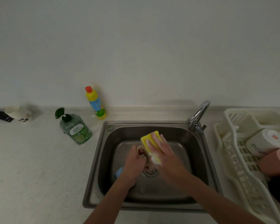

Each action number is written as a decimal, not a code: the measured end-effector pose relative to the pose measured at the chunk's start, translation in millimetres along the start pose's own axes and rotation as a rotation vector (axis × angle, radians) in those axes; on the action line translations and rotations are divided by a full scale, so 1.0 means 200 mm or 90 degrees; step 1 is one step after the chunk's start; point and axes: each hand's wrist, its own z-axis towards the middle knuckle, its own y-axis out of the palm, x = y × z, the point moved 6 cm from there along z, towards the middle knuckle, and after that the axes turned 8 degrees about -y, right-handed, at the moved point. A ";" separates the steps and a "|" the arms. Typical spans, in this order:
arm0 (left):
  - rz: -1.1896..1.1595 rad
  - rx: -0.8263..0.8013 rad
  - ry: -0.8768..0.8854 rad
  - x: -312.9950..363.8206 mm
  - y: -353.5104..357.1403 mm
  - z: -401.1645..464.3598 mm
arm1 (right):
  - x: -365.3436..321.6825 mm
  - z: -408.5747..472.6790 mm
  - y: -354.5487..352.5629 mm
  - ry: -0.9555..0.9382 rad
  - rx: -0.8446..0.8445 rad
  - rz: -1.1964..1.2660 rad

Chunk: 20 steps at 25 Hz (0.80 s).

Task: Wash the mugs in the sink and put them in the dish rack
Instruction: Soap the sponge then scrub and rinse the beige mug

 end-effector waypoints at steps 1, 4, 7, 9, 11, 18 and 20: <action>0.000 0.001 -0.009 -0.01 0.00 0.00 | 0.05 0.00 -0.01 0.058 0.000 0.068; -0.100 -0.003 -0.040 0.00 -0.05 -0.01 | 0.13 -0.10 -0.01 0.167 0.022 0.266; -0.096 0.024 -0.031 0.01 -0.06 0.02 | 0.02 -0.13 0.06 0.084 -0.007 0.156; -0.036 0.022 -0.024 -0.02 -0.02 0.02 | 0.01 -0.09 0.08 0.052 -0.027 0.017; -0.014 0.015 -0.019 -0.04 0.00 0.01 | 0.02 -0.04 0.03 0.112 -0.008 0.103; -0.023 0.014 0.001 0.05 -0.02 0.01 | -0.03 -0.12 0.02 0.143 -0.037 0.126; 0.025 -0.026 0.011 0.02 0.04 0.00 | -0.01 -0.07 0.00 0.113 -0.059 -0.038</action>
